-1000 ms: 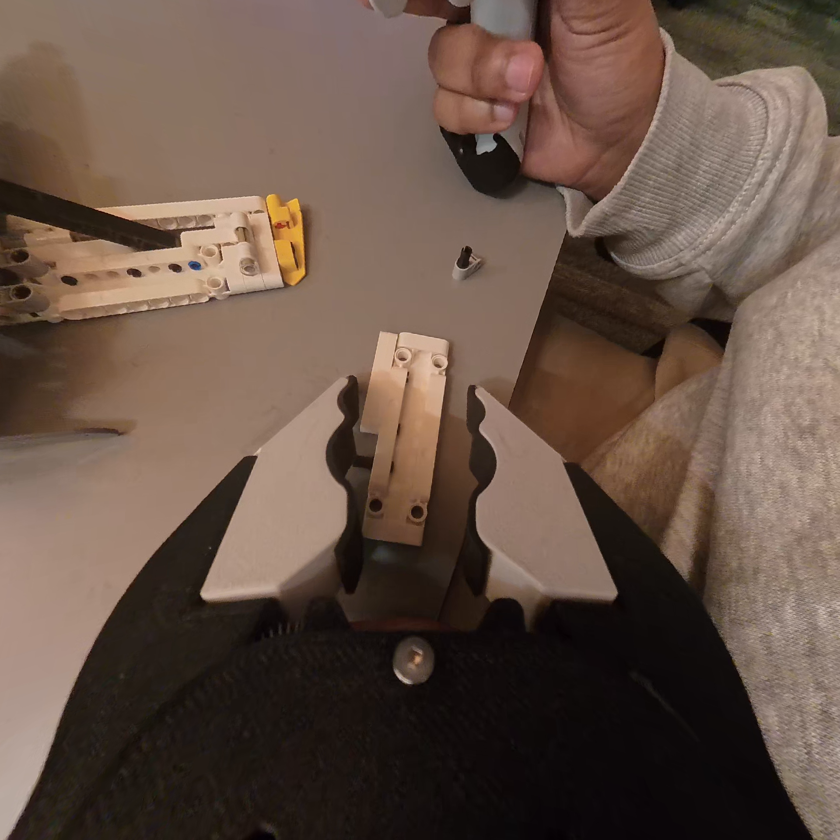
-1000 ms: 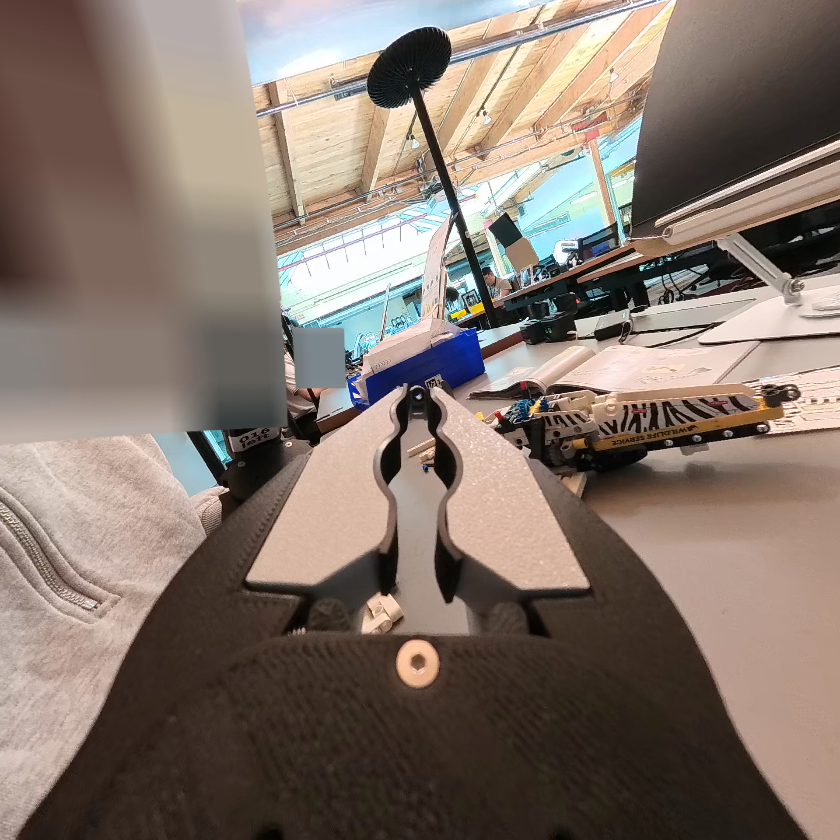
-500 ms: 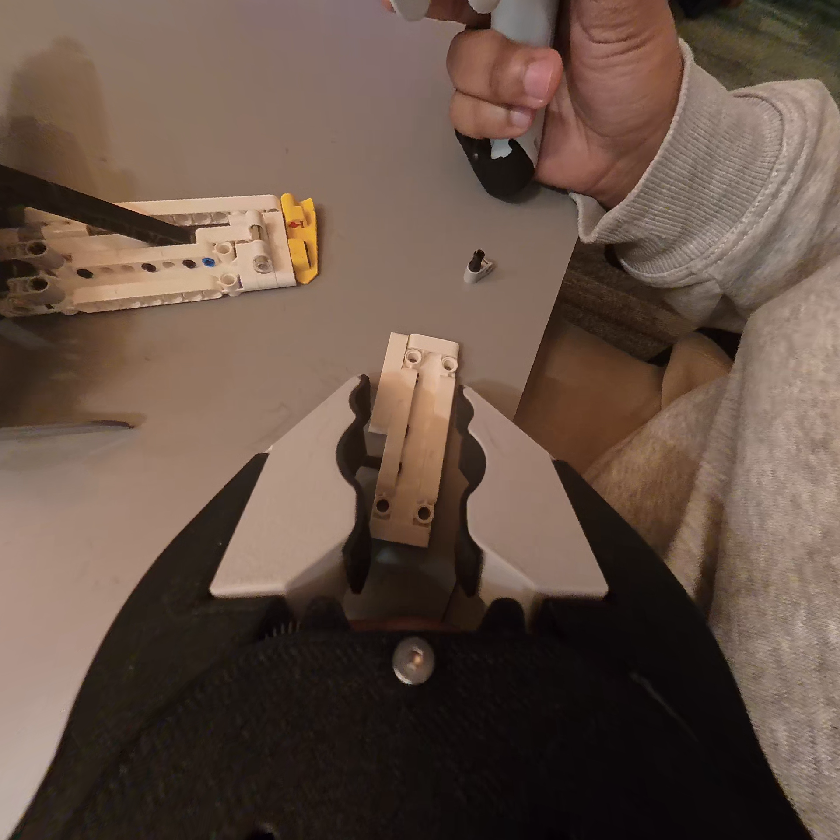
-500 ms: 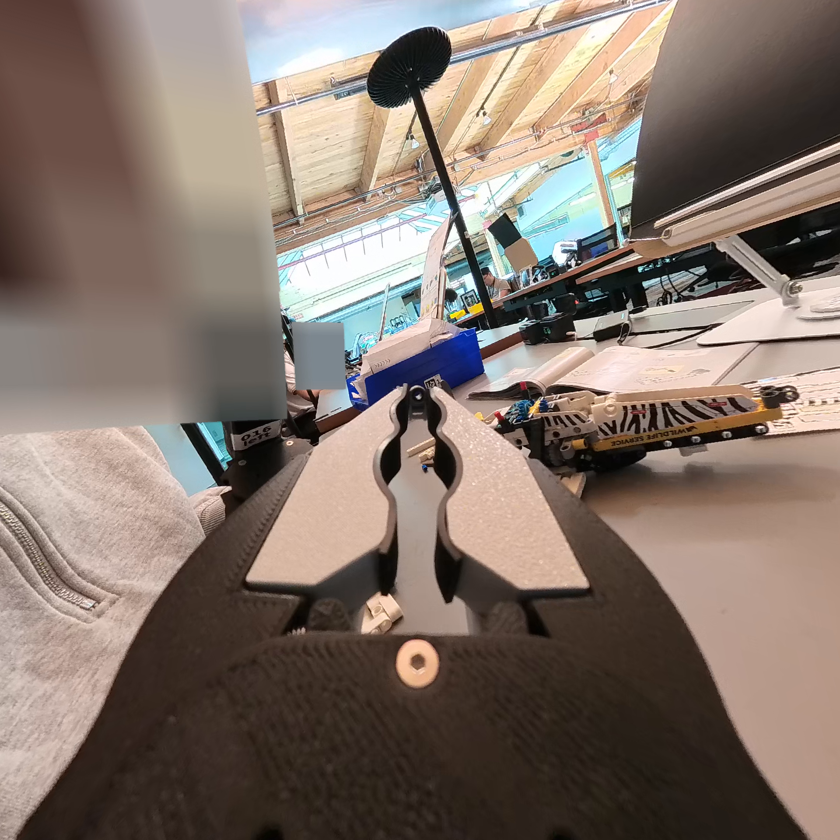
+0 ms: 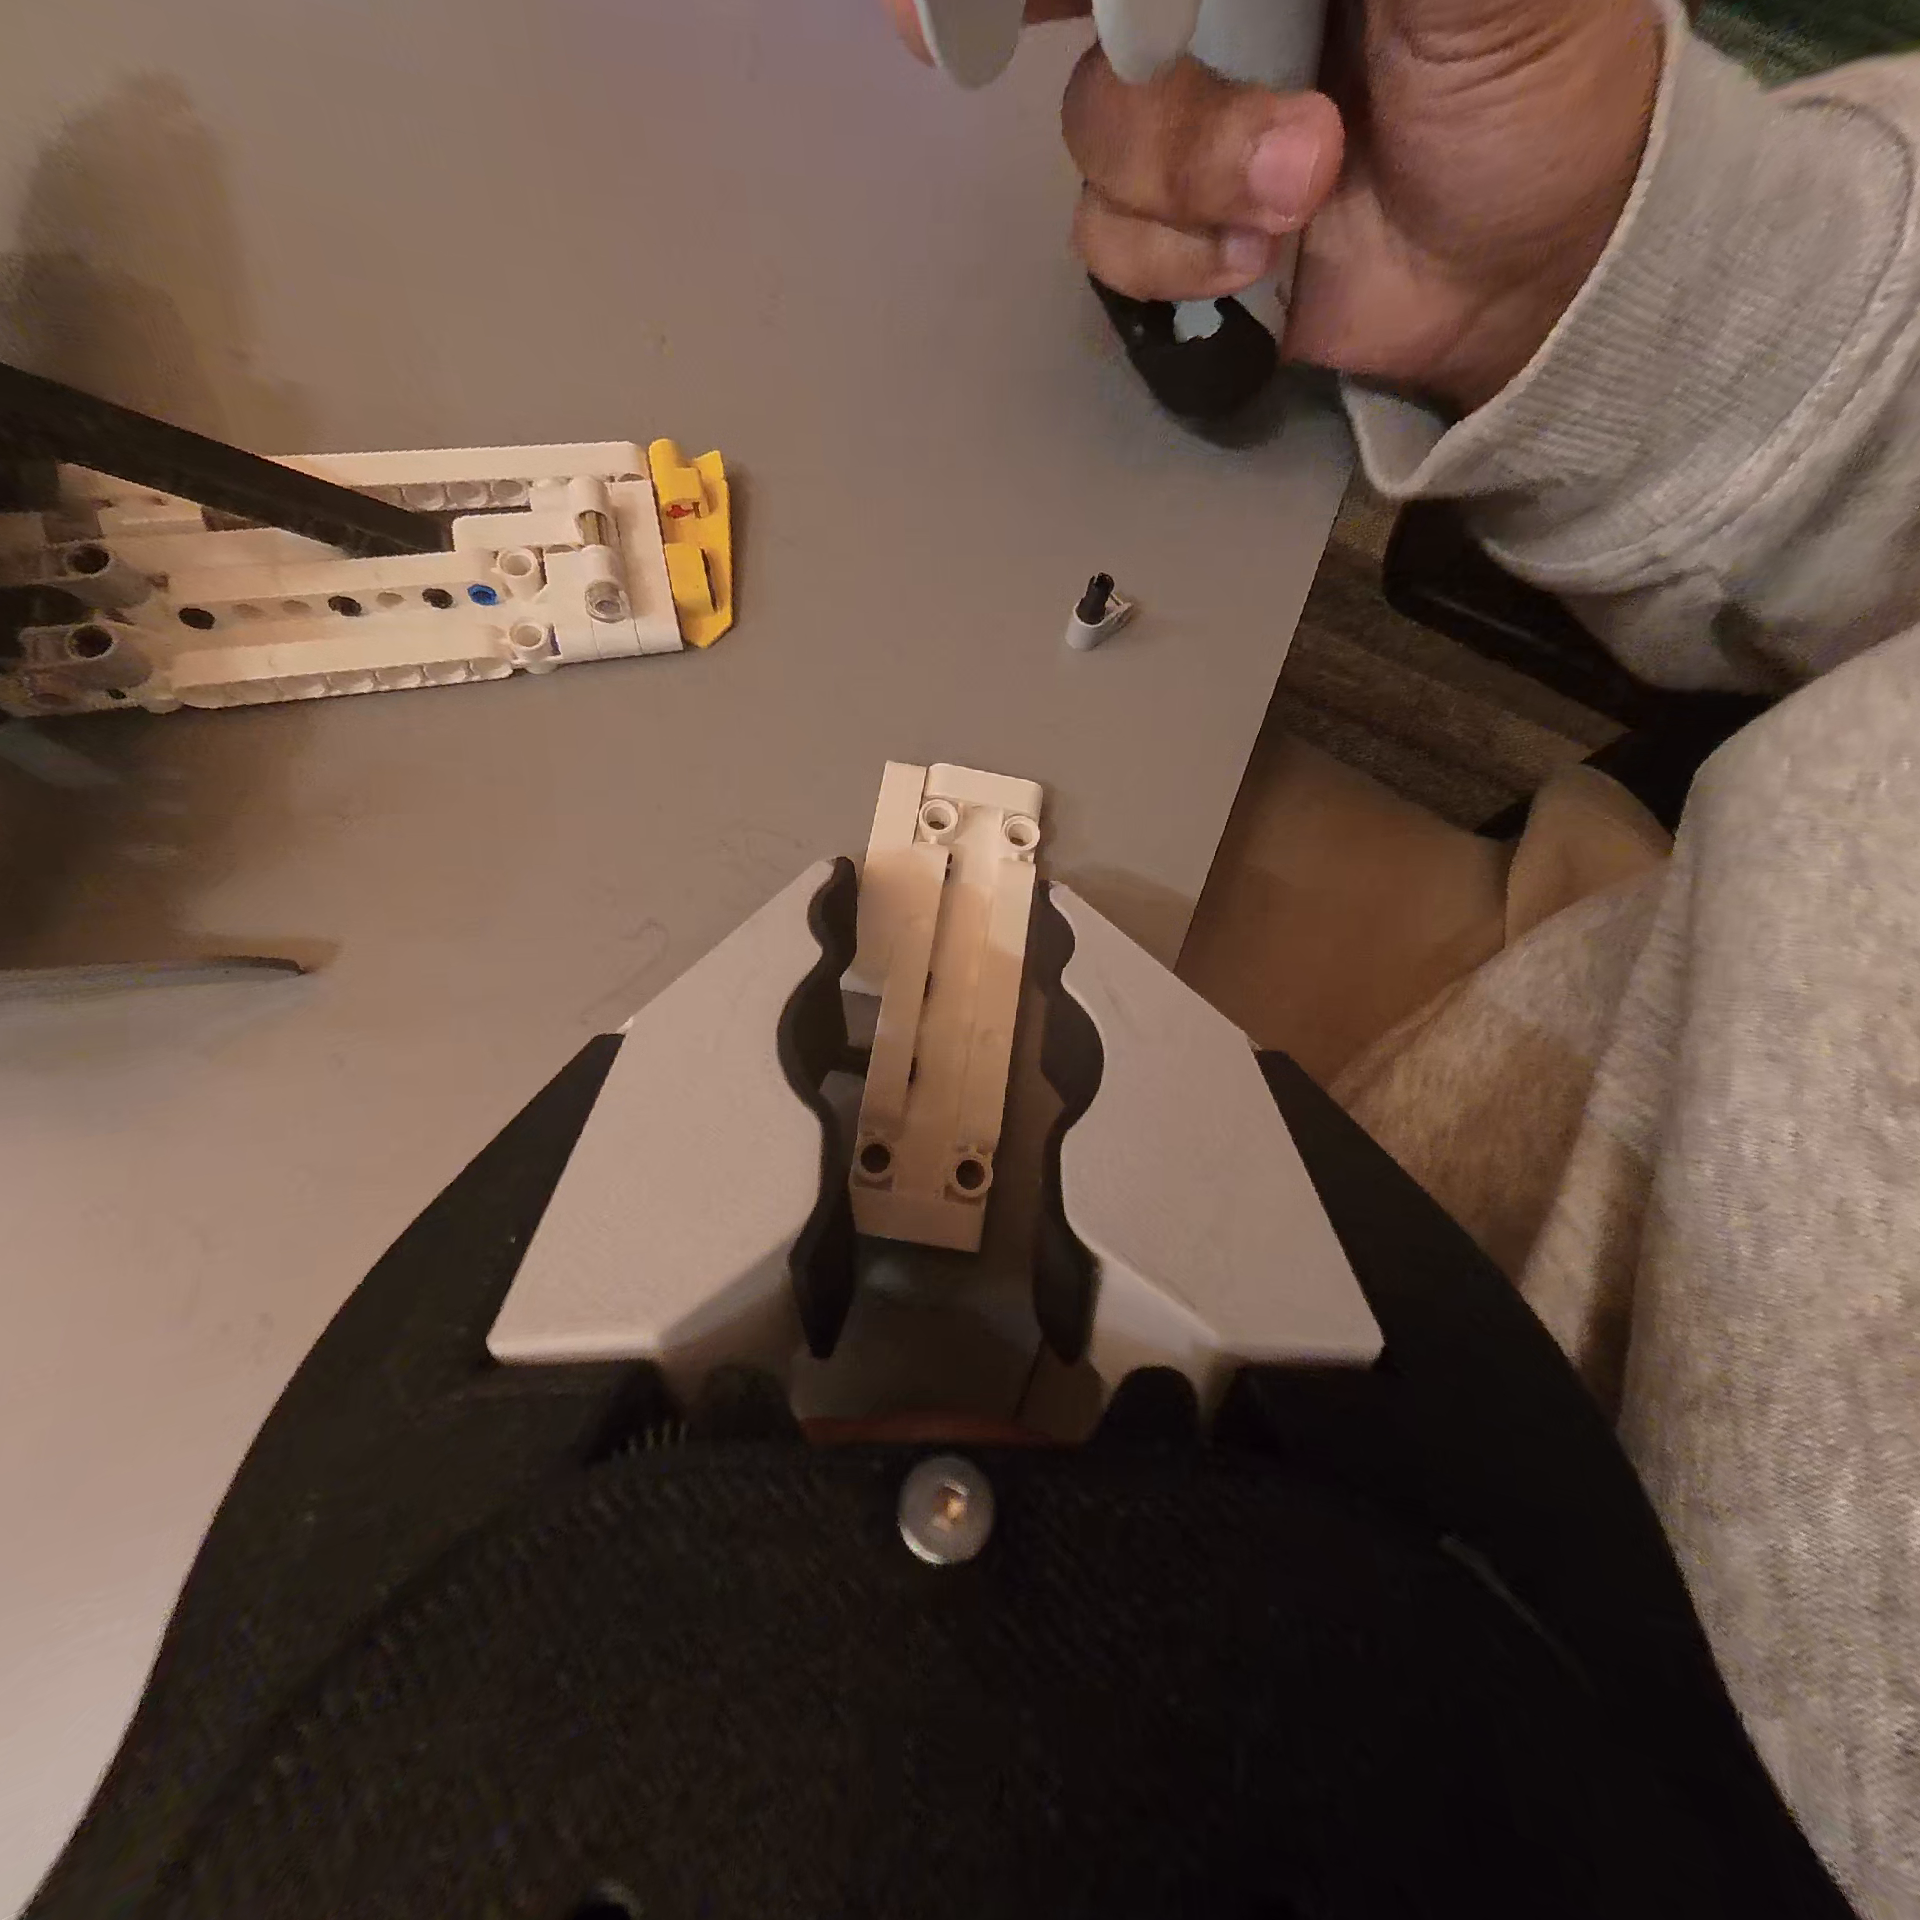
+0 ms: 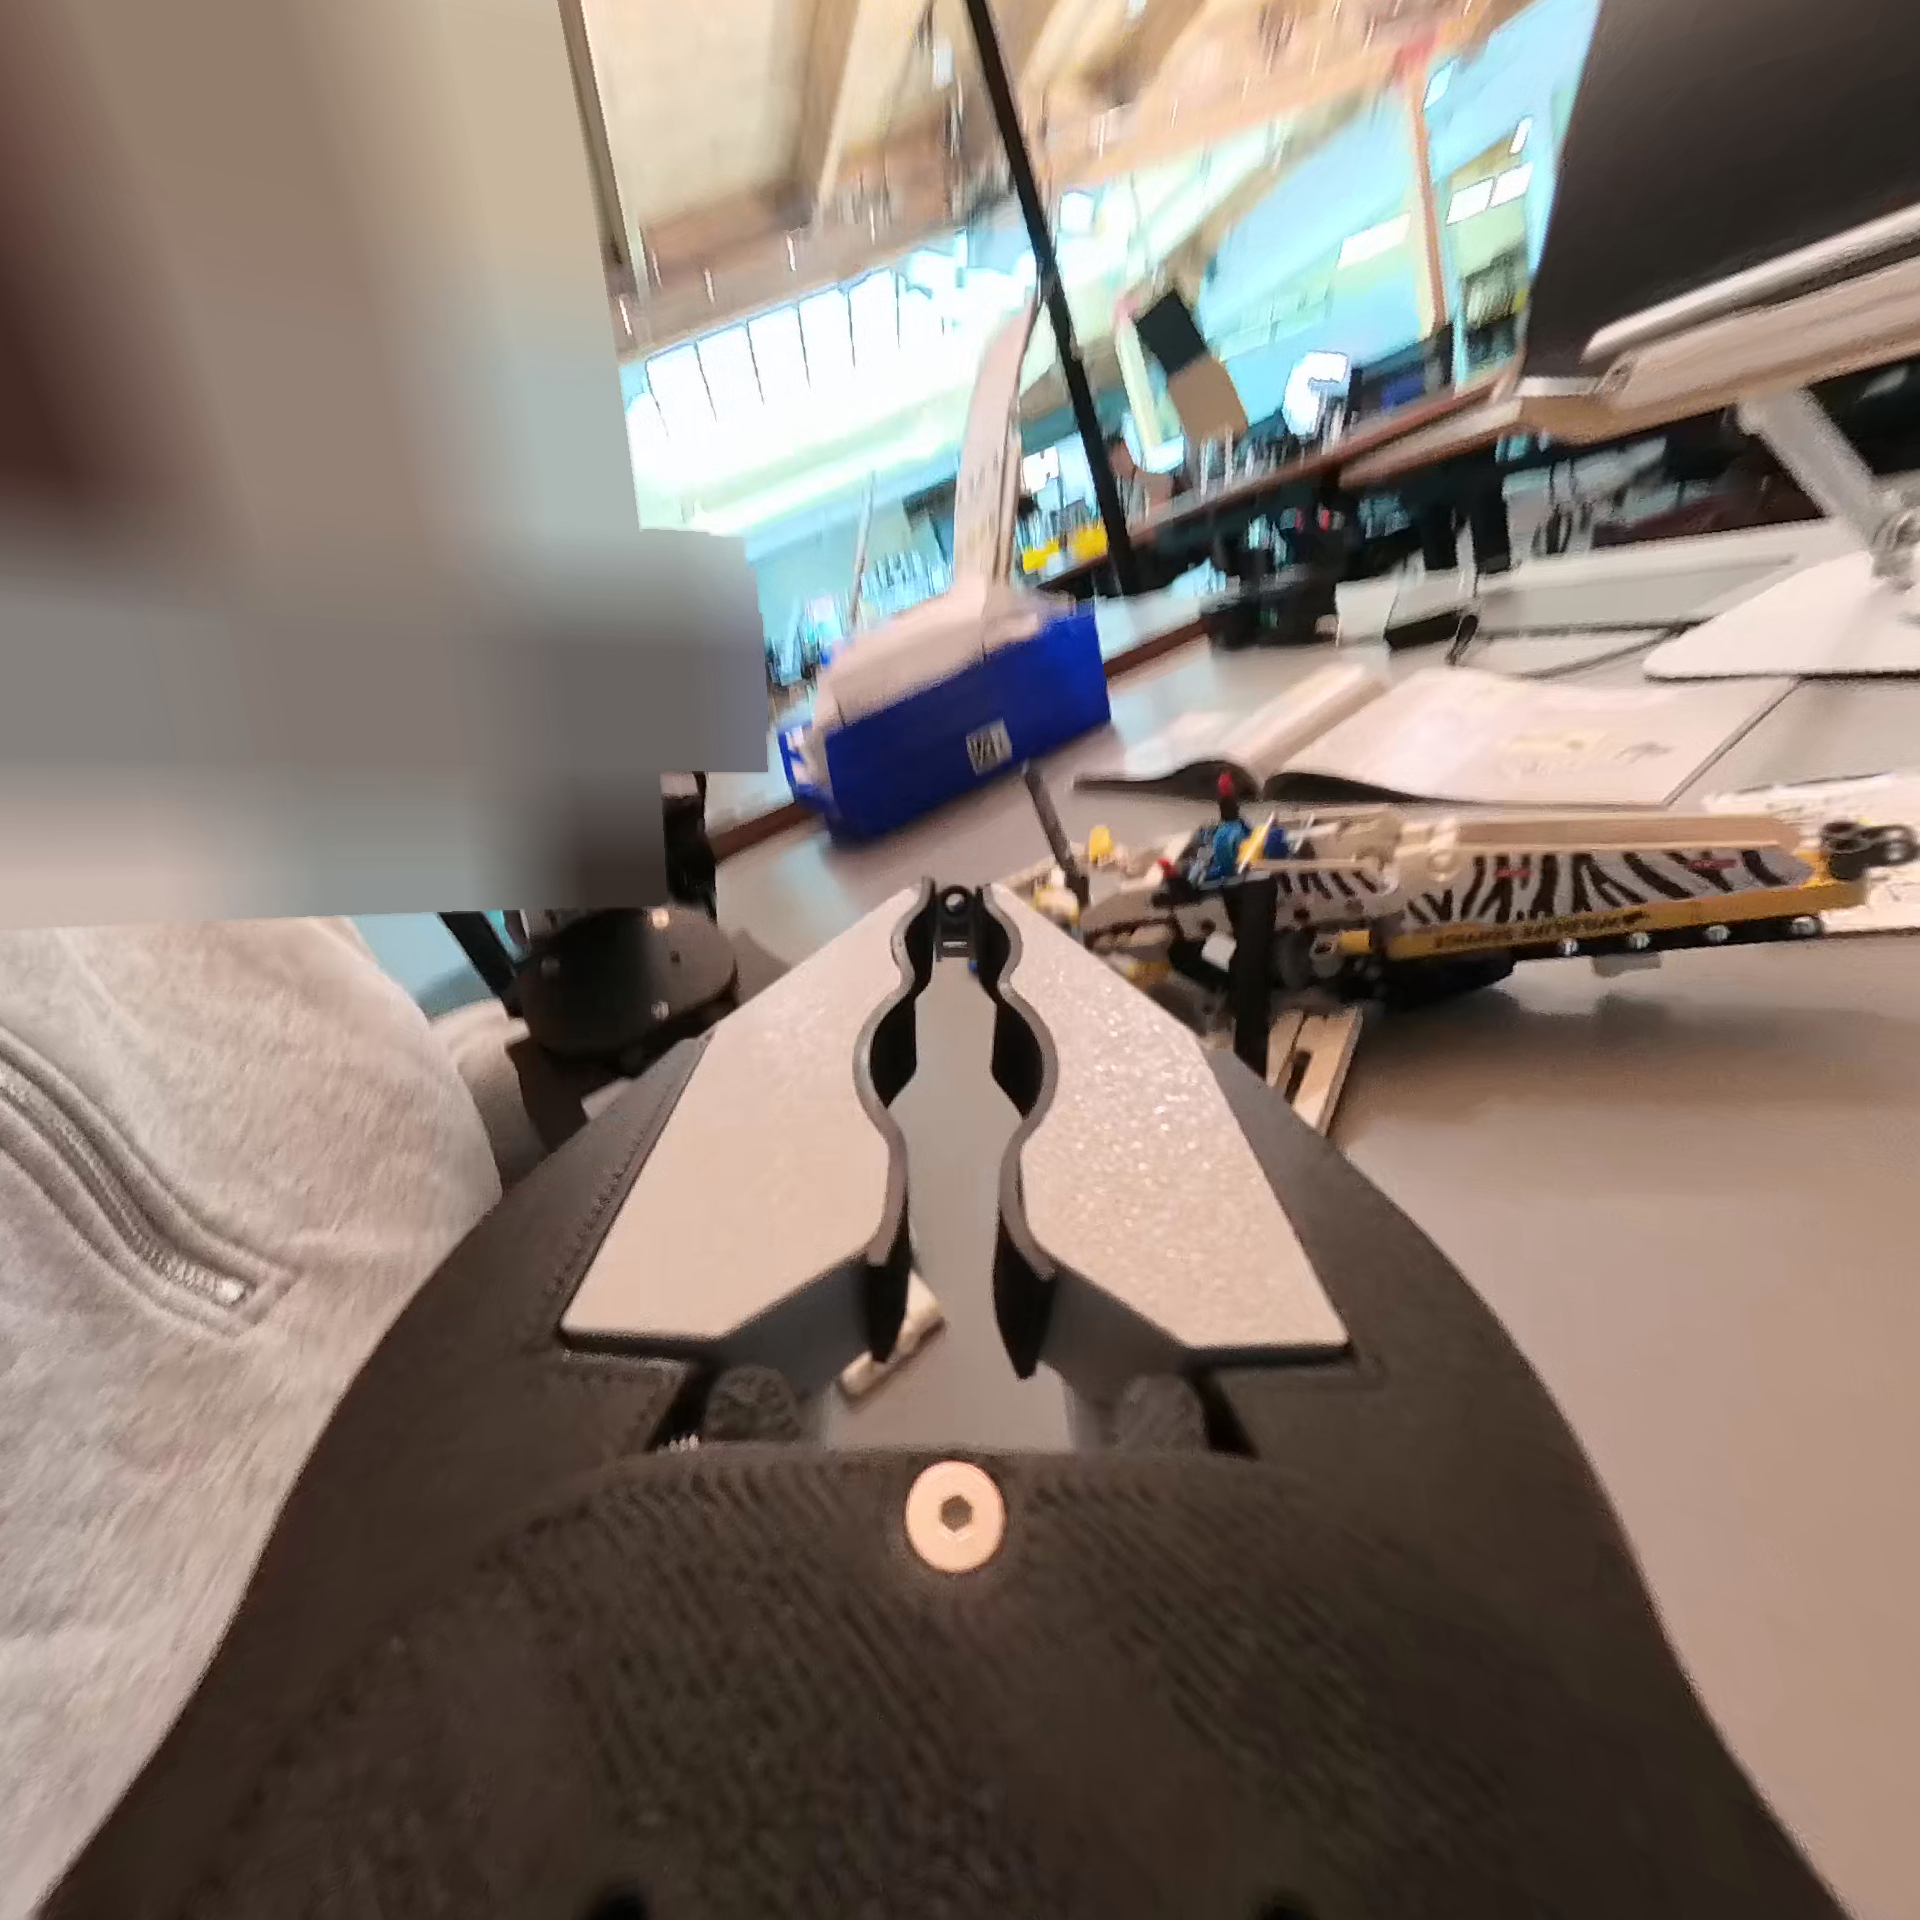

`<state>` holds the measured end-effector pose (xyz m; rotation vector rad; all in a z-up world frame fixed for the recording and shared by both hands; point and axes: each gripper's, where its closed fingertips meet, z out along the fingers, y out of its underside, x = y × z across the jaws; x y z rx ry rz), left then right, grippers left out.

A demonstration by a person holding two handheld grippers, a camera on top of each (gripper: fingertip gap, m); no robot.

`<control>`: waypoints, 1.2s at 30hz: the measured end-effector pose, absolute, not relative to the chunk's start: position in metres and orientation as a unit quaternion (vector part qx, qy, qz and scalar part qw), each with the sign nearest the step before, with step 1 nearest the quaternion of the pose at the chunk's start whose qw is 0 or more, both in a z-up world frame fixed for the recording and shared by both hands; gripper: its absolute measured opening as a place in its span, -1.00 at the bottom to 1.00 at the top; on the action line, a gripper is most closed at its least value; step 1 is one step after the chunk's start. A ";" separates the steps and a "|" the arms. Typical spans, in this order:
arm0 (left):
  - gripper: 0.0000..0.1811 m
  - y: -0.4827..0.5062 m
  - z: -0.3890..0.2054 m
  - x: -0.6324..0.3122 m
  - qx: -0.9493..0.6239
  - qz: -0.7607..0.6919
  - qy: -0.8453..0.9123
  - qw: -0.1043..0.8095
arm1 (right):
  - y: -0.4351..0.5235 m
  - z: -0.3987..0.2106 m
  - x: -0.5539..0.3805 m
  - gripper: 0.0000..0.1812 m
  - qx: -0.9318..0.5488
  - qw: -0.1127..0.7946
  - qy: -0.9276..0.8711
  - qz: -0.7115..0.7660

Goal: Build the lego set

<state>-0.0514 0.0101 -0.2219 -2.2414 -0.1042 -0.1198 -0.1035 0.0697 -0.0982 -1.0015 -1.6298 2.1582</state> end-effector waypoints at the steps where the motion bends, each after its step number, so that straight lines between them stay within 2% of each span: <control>1: -0.65 0.010 -0.222 -0.051 -0.899 -0.048 -0.042 0.433 | 0.067 -0.101 -0.103 -0.95 -0.347 0.128 -0.577 0.728; 7: -0.65 0.010 -0.222 -0.052 -0.899 -0.043 -0.042 0.433 | 0.049 -0.132 -0.097 -0.95 -0.348 0.121 -0.710 0.600; 18: -0.66 0.009 -0.220 -0.055 -0.894 -0.059 -0.060 0.440 | 0.016 -0.193 -0.068 -0.94 -0.240 0.076 -0.901 0.355; 25: -0.66 0.009 -0.222 -0.055 -0.896 -0.038 -0.049 0.439 | 0.015 -0.206 -0.063 -0.94 -0.204 0.061 -0.934 0.287; 36: -0.65 0.009 -0.222 -0.055 -0.897 -0.023 -0.043 0.439 | 0.013 -0.210 -0.063 -0.94 -0.174 0.052 -0.947 0.264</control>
